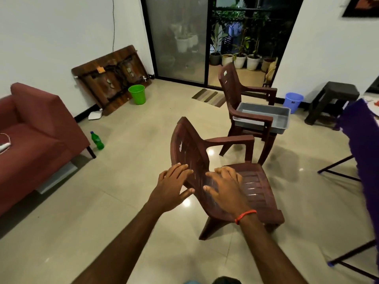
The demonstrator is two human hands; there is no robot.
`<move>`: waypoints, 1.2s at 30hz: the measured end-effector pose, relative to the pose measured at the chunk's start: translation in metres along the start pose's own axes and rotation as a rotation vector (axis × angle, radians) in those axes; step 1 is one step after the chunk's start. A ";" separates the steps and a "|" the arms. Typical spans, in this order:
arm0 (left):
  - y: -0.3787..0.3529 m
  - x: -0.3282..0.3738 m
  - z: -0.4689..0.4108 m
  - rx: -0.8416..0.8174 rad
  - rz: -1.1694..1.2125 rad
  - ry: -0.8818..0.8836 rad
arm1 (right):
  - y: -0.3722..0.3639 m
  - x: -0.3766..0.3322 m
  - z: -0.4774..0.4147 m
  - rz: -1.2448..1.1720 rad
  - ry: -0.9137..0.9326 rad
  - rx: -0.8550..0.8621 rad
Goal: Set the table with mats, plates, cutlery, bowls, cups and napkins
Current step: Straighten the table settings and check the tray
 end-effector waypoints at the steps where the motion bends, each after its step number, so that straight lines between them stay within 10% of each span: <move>1: 0.002 -0.009 -0.004 0.000 0.001 0.000 | -0.001 -0.004 -0.005 0.008 0.000 0.001; 26: 0.013 -0.145 -0.233 -0.188 -0.068 -0.245 | -0.068 0.016 -0.205 0.060 -0.308 0.023; 36: -0.024 -0.115 -0.325 -0.260 -0.021 -0.687 | -0.068 0.040 -0.233 0.153 -0.613 0.069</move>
Point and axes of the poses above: each hand's wrist, its own z-axis away from the middle knuckle, its own y-axis out of the back of the hand, x = y × z, the point moved 8 cm from there along -z, towards the middle knuckle, and after that the axes turned 13 degrees about y, right-handed, at the moved point
